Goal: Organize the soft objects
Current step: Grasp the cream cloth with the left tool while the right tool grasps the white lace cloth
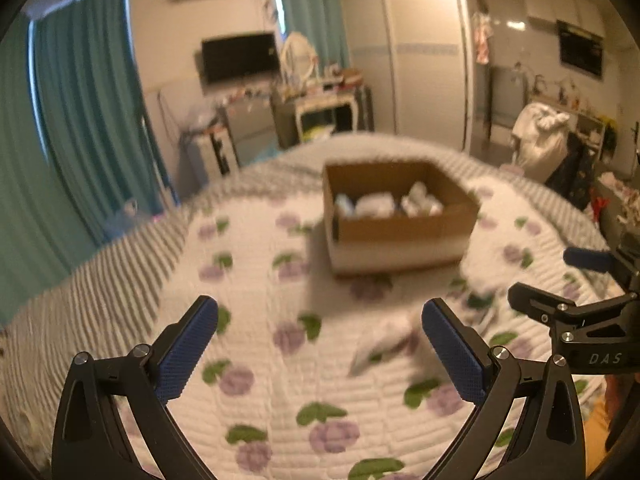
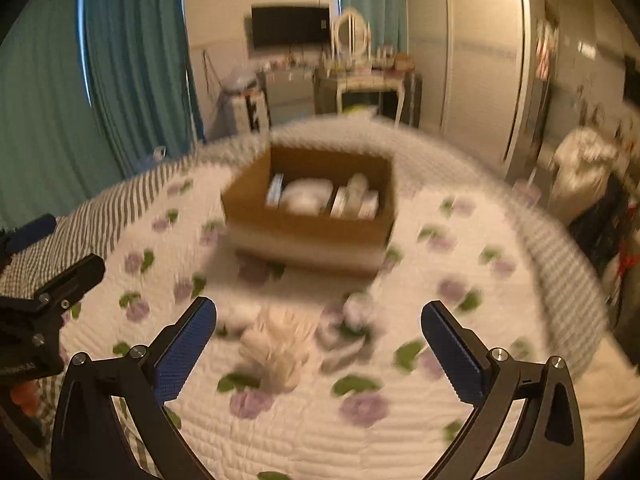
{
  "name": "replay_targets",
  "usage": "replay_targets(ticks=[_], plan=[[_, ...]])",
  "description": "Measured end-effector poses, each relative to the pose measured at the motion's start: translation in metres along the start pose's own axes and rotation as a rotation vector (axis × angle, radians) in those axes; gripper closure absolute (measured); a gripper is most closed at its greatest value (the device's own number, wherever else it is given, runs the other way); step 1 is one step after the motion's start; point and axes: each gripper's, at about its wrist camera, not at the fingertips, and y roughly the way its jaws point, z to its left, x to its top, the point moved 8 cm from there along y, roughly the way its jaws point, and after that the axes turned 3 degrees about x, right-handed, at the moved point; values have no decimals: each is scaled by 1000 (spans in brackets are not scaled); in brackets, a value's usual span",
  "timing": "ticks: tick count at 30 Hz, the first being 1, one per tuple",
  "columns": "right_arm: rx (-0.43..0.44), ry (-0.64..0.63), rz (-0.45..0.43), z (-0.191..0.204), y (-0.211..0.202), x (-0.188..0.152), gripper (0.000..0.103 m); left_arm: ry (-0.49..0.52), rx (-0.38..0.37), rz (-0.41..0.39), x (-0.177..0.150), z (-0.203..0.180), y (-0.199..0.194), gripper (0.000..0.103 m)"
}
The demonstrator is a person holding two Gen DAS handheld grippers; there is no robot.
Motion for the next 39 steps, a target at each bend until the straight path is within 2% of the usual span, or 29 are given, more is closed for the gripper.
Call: replay_targets(ticks=[5, 8, 11, 14, 16, 19, 26, 29, 33, 35, 37, 39], plan=[[23, 24, 95, 8, 50, -32, 5, -28, 31, 54, -40, 2, 40, 0], [11, 25, 135, 12, 71, -44, 9, -36, 18, 91, -58, 2, 56, 0], [23, 29, 169, 15, 86, -50, 19, -33, 20, 117, -68, 0, 69, 0], [44, 40, 184, 18, 94, -53, 36, -29, 10, 134, -76, -2, 77, 0], [58, 31, 188, 22, 95, -53, 62, -33, 5, 144, -79, -2, 80, 0], [76, 14, 178, 27, 89, -54, 77, -37, -3, 153, -80, -5, 80, 0], [112, 0, 99, 25, 51, -39, 77, -18, -33, 141, -69, -28, 66, 0], [102, 27, 58, 7, 34, -30, 77, -16, -68, 139, -61, -47, 60, 1], [43, 55, 62, -26, 35, -33, 77, -16, -105, 169, -58, -79, 68, 2], [32, 82, 71, -41, 39, -39, 77, -23, -141, 193, -61, -96, 75, 8], [24, 107, 81, -55, 44, -45, 77, -22, -172, 220, -64, -113, 85, 26], [18, 127, 90, -68, 50, -49, 77, -13, -190, 244, -66, -125, 93, 29]])
